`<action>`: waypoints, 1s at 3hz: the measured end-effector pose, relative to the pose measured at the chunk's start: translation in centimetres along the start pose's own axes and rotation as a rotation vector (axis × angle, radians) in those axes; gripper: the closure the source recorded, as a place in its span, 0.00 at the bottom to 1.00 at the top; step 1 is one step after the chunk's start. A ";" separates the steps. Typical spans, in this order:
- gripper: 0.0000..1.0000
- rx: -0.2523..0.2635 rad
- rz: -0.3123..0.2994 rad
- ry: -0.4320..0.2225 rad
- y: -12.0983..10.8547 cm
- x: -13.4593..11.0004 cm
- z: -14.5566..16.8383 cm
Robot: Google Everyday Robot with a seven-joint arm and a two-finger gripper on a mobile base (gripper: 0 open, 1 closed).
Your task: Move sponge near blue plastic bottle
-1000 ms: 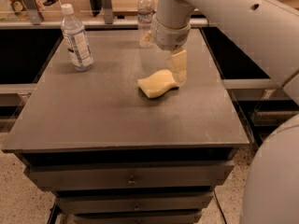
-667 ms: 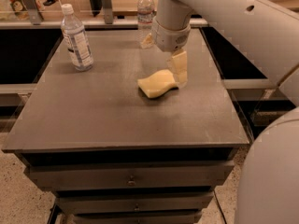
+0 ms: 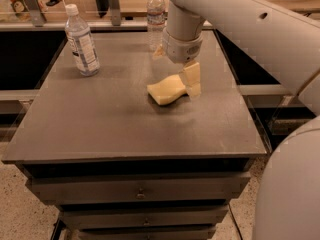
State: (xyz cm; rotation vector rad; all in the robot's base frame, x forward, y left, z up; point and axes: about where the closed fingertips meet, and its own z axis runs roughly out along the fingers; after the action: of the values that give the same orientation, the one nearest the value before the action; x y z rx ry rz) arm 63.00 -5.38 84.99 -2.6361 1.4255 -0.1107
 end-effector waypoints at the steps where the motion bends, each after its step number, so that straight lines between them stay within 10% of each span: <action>1: 0.00 -0.021 -0.005 0.004 0.6 -0.4 1.0; 3: 0.00 -0.019 -0.016 -0.021 0.3 -1.4 2.2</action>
Offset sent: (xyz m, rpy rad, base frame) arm -0.0199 0.0079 -0.0233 -0.0443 0.0390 0.0165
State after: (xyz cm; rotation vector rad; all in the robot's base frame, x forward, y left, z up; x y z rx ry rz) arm 62.27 -4.15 82.82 -2.6557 1.4064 -0.0711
